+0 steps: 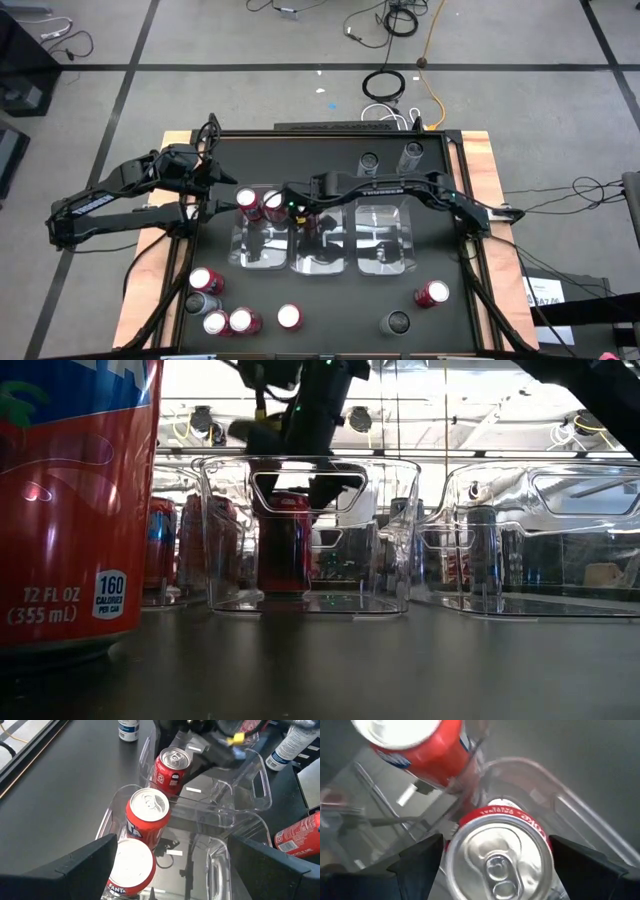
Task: Sort soda cans
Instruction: Put the top red white soda can into the left transparent bin, then put the top left white blue soda can into the right transparent bin
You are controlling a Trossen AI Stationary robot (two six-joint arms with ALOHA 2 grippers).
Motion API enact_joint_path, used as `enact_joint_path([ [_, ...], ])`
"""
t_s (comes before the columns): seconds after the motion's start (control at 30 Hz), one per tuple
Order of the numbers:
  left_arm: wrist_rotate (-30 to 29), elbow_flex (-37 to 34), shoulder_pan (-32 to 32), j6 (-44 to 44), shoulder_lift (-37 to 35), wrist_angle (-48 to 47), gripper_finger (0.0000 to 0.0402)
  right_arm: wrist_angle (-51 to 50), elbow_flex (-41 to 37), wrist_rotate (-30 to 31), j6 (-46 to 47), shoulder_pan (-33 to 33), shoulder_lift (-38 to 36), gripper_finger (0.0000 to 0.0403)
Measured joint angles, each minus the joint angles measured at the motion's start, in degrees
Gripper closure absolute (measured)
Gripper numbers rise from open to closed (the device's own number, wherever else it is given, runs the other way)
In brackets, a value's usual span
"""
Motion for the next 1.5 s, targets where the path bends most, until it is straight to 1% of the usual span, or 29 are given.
enact_joint_path([
  [0.17,0.0,0.0,0.0,0.0,0.0,0.0,0.0017,-0.1,0.0,-0.1,-0.1,0.0,-2.4,0.0052],
  [0.33,0.0,0.0,0.0,0.0,0.0,0.0,0.0017,-1.2,0.0,-0.3,-0.3,0.0,-6.4,0.0052],
  [0.6,0.0,0.0,0.0,0.0,0.0,0.0,0.0017,-5.5,0.0,0.2,-4.6,0.2,-14.1,0.0053],
  [0.73,0.0,0.0,0.0,0.0,0.0,0.0,0.0017,-5.8,0.0,0.3,-7.9,0.2,-16.5,0.0053],
  [0.83,0.0,0.0,0.0,0.0,0.0,0.0,0.0017,-4.2,0.0,0.1,-9.6,0.1,-17.2,0.0053],
  [1.07,0.0,0.0,0.0,0.0,0.0,0.0,0.0017,1.2,0.0,0.0,-8.6,0.1,-17.2,0.0053],
  [1.3,0.0,0.0,0.0,0.0,0.0,0.0,0.0017,2.1,0.0,0.0,-9.0,0.1,-17.0,0.0053],
  [1.4,0.0,0.0,0.0,-0.1,0.0,0.0,0.0017,3.0,0.0,-0.2,-7.8,0.1,-17.0,0.0053],
  [1.5,0.0,0.0,0.0,-3.2,0.0,0.0,0.0017,3.0,0.0,-0.3,-5.5,0.3,-17.0,0.0053],
])
